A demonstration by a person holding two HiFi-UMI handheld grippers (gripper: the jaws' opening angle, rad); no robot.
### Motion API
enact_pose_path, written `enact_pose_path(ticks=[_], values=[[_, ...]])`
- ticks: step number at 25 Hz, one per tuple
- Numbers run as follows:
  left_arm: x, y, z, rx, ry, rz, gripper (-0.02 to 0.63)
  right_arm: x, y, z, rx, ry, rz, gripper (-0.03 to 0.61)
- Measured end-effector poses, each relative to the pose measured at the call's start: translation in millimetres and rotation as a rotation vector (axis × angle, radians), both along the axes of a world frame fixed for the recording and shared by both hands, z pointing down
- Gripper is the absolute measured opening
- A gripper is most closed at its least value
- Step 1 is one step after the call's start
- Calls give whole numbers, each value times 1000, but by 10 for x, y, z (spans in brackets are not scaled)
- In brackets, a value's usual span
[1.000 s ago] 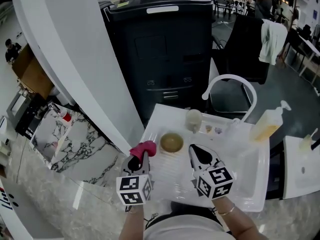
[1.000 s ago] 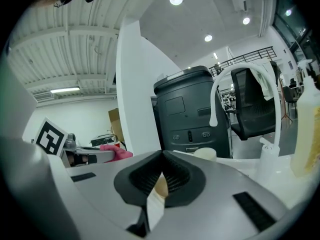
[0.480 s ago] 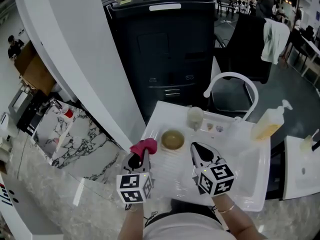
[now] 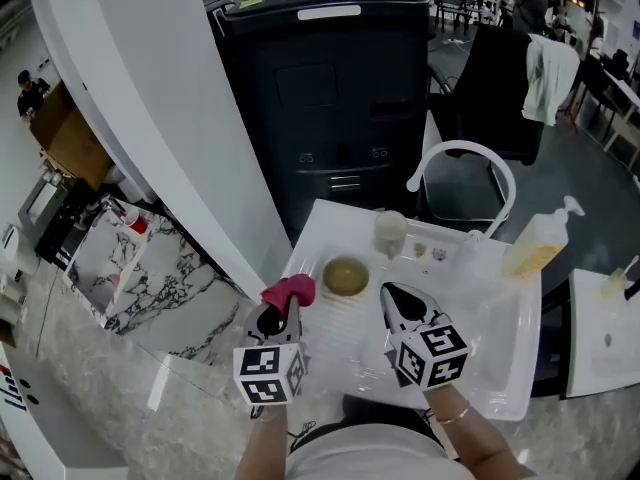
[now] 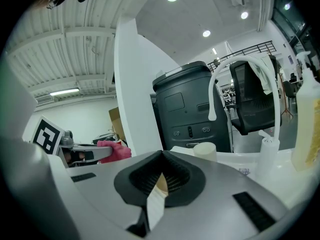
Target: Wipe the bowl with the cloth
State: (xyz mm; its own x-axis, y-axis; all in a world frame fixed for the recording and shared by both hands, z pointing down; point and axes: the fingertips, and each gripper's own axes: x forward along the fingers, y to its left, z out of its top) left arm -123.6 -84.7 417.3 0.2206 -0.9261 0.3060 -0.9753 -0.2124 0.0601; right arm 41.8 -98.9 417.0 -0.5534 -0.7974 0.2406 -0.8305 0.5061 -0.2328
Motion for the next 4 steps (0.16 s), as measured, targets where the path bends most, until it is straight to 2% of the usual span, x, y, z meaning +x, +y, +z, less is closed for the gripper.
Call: enact_pose_path(ticks=[4], values=[[24,31,-5,-1,-4,1,52,21,28,-1,-2,0,-4,5]])
